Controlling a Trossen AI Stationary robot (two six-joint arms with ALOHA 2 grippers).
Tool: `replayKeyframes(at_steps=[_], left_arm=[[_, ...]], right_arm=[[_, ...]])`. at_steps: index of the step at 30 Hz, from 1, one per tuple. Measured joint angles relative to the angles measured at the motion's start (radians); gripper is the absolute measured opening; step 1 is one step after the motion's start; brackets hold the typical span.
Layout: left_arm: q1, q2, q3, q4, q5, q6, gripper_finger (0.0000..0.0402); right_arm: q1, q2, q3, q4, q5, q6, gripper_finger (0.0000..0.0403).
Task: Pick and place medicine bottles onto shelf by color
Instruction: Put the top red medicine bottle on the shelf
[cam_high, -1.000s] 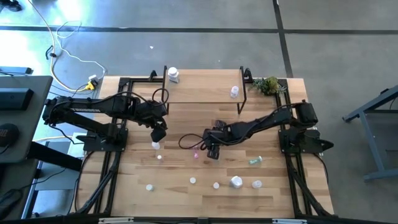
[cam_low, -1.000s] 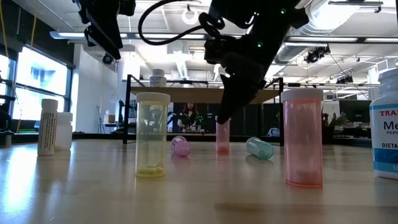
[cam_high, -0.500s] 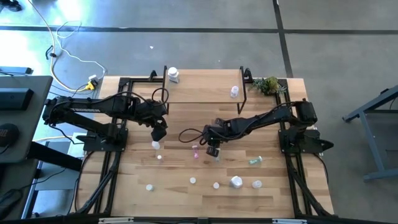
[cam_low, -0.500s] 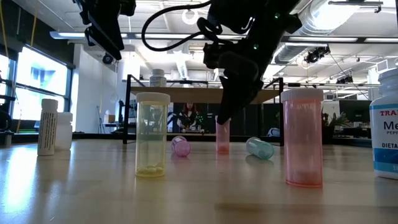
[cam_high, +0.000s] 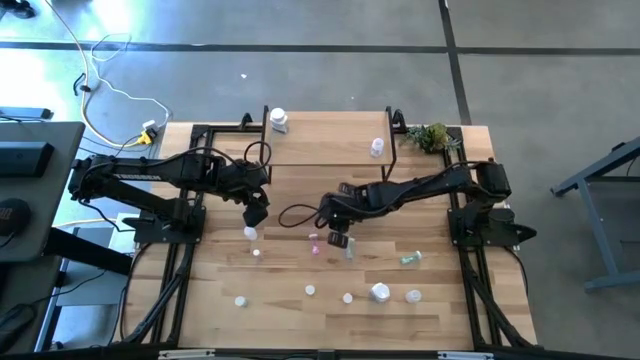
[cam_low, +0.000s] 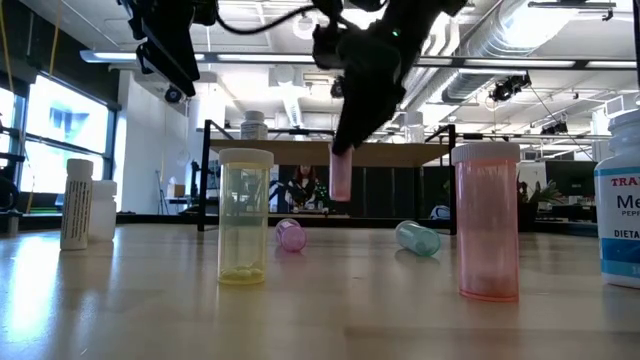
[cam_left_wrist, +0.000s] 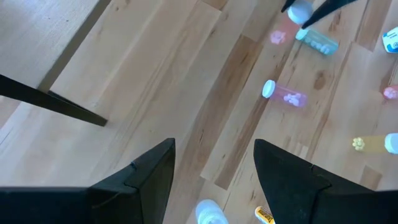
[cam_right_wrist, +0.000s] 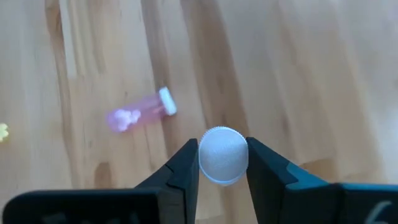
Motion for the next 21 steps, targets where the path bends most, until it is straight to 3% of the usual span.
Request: replayKeyframes(at_steps=[13, 21], left_arm=[[0.0, 0.0, 0.0, 0.0, 0.007, 0.0, 0.0209], [0.0, 0.0, 0.0, 0.002, 0.047, 0.007, 0.0209]], right_arm=[[-0.141, 0.0, 0.328, -0.189, -0.009, -0.217, 0.0088], [-0.291, 0.0, 0.492, -0.254, -0.009, -0.352, 0.0091]])
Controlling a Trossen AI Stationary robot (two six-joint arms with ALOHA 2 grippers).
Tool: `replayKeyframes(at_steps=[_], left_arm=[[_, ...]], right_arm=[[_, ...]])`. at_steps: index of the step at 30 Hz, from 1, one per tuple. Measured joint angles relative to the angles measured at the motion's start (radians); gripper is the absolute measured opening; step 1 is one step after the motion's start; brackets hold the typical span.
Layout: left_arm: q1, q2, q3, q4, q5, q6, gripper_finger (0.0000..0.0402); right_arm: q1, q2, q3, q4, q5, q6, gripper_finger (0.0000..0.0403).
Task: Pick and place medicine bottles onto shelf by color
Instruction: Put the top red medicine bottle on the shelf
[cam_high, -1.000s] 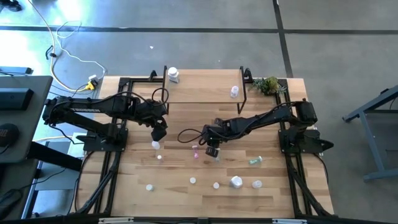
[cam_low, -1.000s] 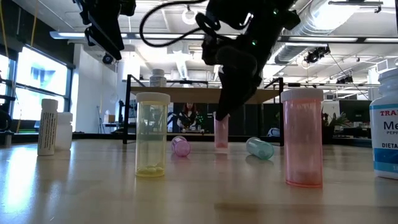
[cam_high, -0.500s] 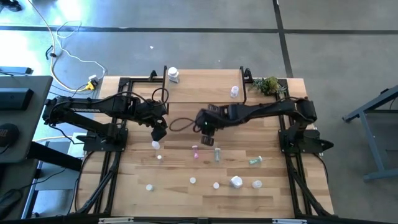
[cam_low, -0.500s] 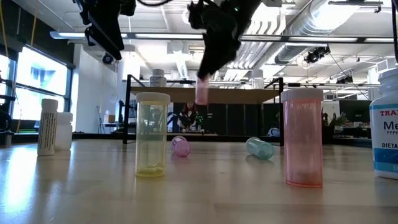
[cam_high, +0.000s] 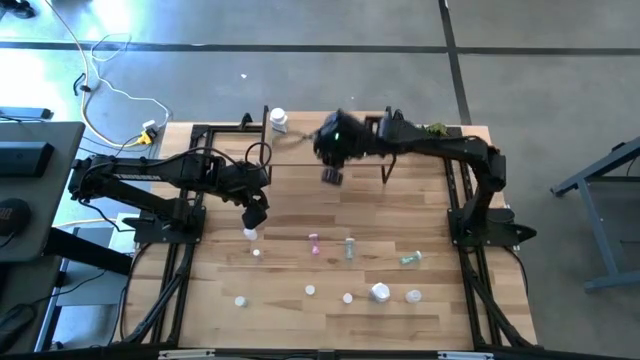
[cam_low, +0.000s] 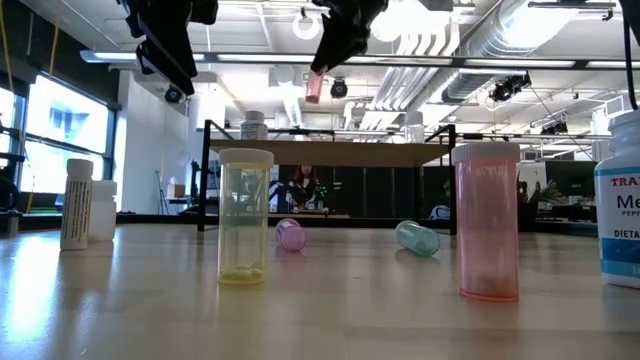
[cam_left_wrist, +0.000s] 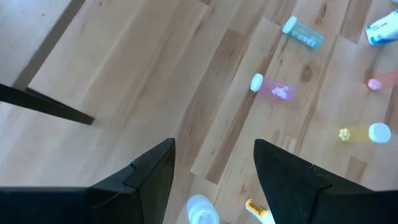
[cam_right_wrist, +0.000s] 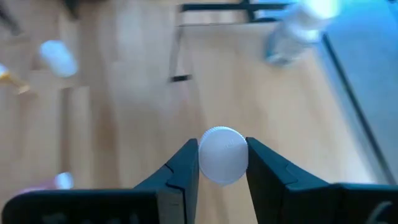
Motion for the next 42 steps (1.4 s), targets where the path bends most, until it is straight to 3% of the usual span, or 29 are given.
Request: replayKeyframes(at_steps=[12, 20, 28, 42], left_arm=[[0.0, 0.0, 0.0, 0.003, -0.009, -0.025, 0.0209], [0.0, 0.0, 0.0, 0.003, -0.029, -0.053, 0.0209], [0.0, 0.0, 0.0, 0.003, -0.054, -0.081, 0.0209], [0.0, 0.0, 0.0, 0.035, -0.058, -0.088, 0.0209]], right_arm=[[-0.287, -0.001, 0.09, -0.15, -0.004, -0.093, 0.0093], [-0.436, -0.001, 0.053, -0.16, -0.16, -0.093, 0.0094], [-0.467, 0.0, -0.025, -0.083, -0.223, -0.093, 0.0094], [-0.446, -0.001, -0.135, -0.066, -0.14, -0.119, 0.0094]])
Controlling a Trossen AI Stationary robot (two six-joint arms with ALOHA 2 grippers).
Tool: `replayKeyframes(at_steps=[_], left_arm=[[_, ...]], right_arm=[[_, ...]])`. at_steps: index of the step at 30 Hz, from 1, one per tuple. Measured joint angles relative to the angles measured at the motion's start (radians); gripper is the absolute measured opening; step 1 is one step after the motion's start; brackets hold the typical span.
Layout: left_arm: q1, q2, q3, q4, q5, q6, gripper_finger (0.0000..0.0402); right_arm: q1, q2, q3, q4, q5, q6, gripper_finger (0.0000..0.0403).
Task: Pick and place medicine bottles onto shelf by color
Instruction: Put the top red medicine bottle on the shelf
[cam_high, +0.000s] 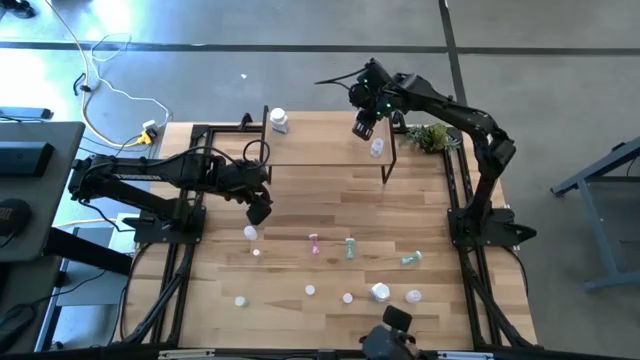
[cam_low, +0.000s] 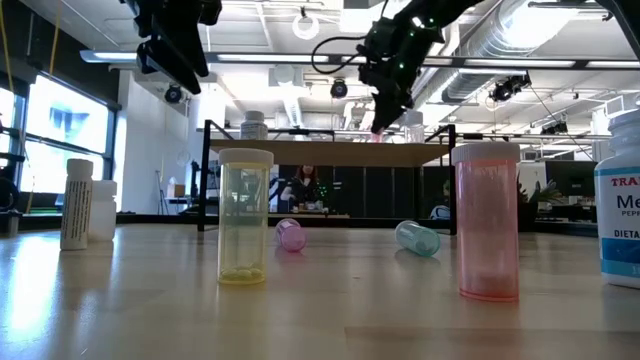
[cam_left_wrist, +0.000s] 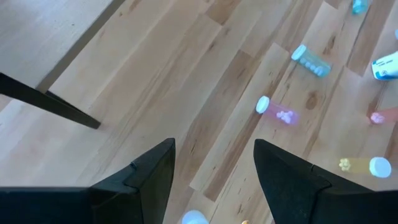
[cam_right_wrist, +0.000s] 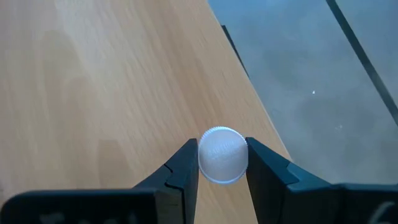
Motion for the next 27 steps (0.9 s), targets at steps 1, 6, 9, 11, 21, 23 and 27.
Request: replayKeyframes(at_steps=[1, 6, 9, 11, 21, 23, 27], left_arm=[[0.0, 0.0, 0.0, 0.0, 0.0, 0.001, 0.0209], [0.0, 0.0, 0.0, -0.001, 0.0, 0.002, 0.0209], [0.0, 0.0, 0.0, -0.001, 0.0, 0.001, 0.0209], [0.0, 0.0, 0.0, -0.001, 0.004, 0.001, 0.0209], [0.0, 0.0, 0.0, -0.003, 0.008, 0.0, 0.021], [0.0, 0.0, 0.0, -0.003, 0.009, 0.0, 0.0212], [0.0, 0.0, 0.0, -0.003, 0.015, -0.019, 0.0223]], right_arm=[[0.0, 0.0, 0.0, 0.001, 0.001, 0.0, 0.0094], [0.0, 0.0, 0.0, -0.002, 0.002, 0.0, 0.0094], [0.0, 0.0, 0.0, -0.002, 0.002, 0.0, 0.0094], [0.0, 0.0, 0.0, -0.001, 0.002, 0.0, 0.0096], [0.0, 0.003, -0.001, -0.012, 0.017, 0.027, 0.0179], [0.0, 0.002, -0.001, -0.012, 0.018, 0.029, 0.019], [0.0, 0.002, -0.001, -0.01, 0.017, 0.045, 0.0196]])
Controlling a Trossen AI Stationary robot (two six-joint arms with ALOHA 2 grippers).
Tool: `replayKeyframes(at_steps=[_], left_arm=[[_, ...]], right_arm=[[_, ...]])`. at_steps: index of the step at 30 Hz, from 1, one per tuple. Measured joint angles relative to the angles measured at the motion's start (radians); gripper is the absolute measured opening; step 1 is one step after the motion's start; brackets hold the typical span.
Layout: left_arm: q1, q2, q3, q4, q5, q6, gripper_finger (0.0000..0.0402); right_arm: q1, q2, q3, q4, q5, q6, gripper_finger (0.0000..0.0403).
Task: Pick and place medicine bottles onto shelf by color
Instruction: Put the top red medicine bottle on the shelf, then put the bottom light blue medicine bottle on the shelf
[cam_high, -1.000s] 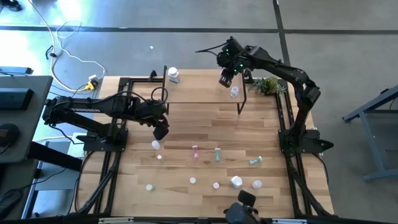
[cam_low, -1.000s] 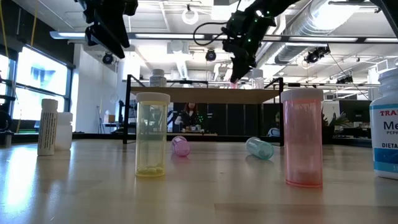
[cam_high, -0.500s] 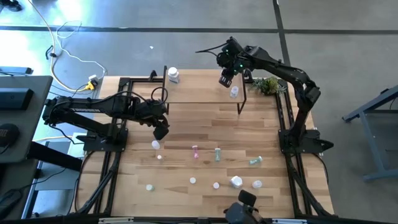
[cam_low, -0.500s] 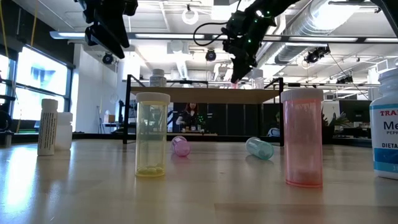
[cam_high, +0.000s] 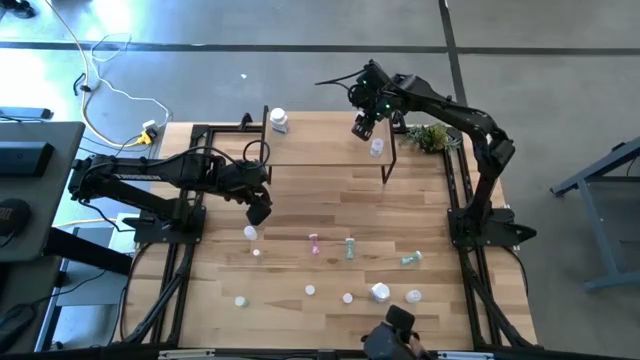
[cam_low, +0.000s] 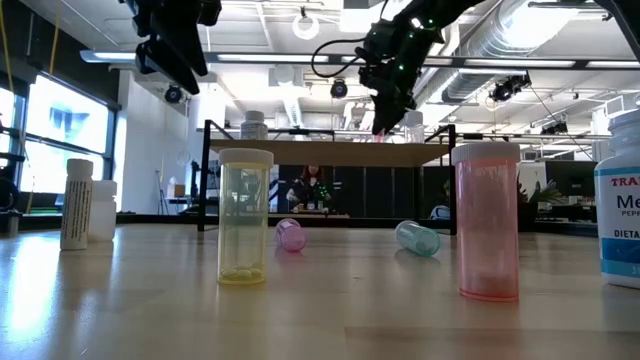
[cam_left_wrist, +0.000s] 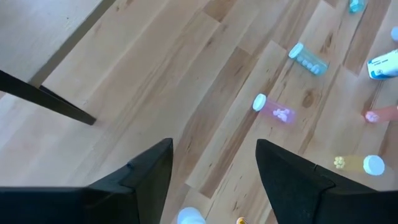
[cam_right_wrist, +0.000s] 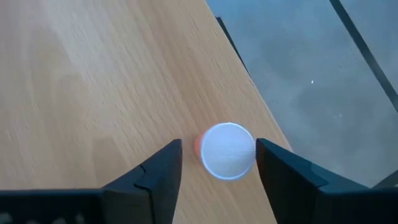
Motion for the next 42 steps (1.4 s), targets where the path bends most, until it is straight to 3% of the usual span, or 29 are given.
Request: replayKeyframes(at_steps=[8, 22, 33, 42], left_arm=[[0.0, 0.0, 0.0, -0.009, 0.0, -0.004, 0.0251], [-0.021, 0.0, 0.0, -0.009, 0.055, 0.027, 0.0248], [-0.176, 0.0, 0.0, -0.038, 0.094, 0.03, 0.0248], [-0.401, 0.0, 0.0, -0.09, 0.1, -0.068, 0.0248]], right_arm=[[0.0, -0.015, 0.0, -0.005, 0.0, 0.028, 0.0197], [0.0, -0.12, 0.001, -0.004, 0.002, 0.068, 0.0197], [0.001, -0.208, 0.002, -0.016, 0.002, 0.12, 0.0197], [0.03, -0.283, 0.002, -0.033, -0.002, 0.182, 0.0197]])
